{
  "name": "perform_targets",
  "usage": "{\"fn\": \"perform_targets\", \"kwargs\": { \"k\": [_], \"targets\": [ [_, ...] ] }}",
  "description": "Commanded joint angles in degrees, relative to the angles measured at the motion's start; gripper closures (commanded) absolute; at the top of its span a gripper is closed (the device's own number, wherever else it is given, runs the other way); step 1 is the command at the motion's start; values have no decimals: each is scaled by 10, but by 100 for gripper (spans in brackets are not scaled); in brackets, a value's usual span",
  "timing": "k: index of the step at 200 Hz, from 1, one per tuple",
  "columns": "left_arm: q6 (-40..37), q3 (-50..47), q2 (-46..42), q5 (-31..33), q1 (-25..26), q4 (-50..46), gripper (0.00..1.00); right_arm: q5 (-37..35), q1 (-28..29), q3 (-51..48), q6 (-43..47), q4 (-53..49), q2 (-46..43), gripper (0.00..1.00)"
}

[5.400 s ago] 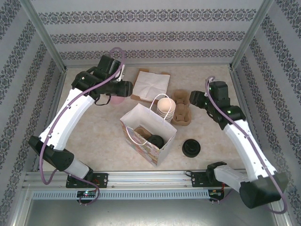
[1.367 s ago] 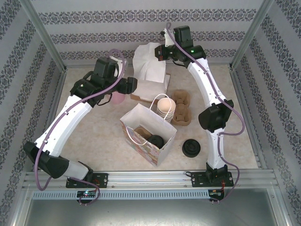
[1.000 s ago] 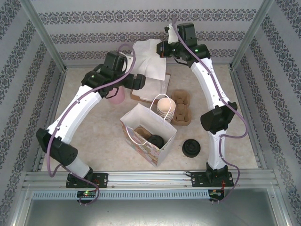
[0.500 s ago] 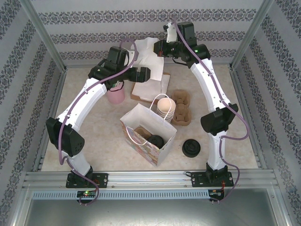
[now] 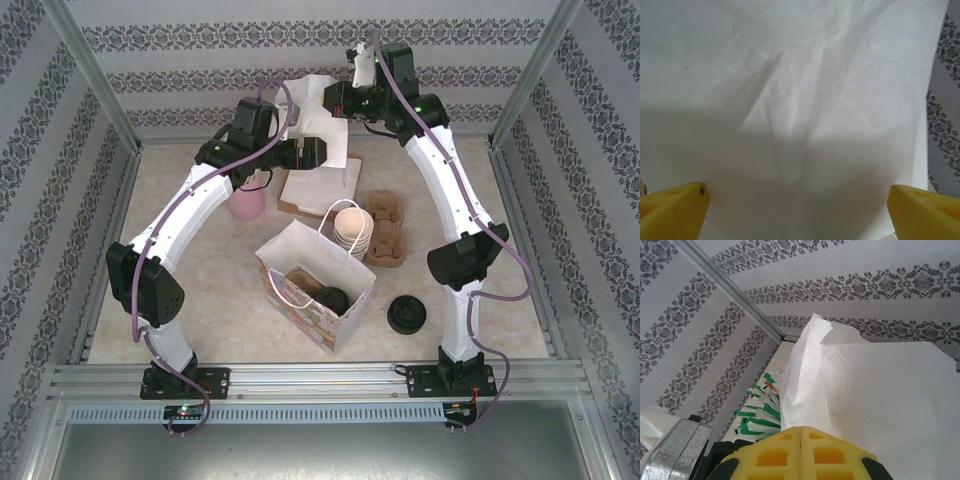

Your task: Pack the takeout coffee

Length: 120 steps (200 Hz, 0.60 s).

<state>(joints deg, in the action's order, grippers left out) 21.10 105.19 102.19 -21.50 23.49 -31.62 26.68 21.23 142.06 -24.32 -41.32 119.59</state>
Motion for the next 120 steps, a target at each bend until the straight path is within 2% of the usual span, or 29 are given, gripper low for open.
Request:
{"fn": "perform_targets", "kwargs": {
  "k": [1,47,90,120],
  "targets": [
    [23,1,1,-25,-7,38,14,9,6,21,-11,12,-23,100],
    [45,-1,-2,-52,-8,66,40,7,13,21,-15,10,-25,100],
    [48,-2,-17,-68,-7,86,82,12,19,21,-20,5,-38,100],
    [43,-5,-37,-82,-8,107,92,7,19,14,-30,-11,-53,99]
  ]
}}
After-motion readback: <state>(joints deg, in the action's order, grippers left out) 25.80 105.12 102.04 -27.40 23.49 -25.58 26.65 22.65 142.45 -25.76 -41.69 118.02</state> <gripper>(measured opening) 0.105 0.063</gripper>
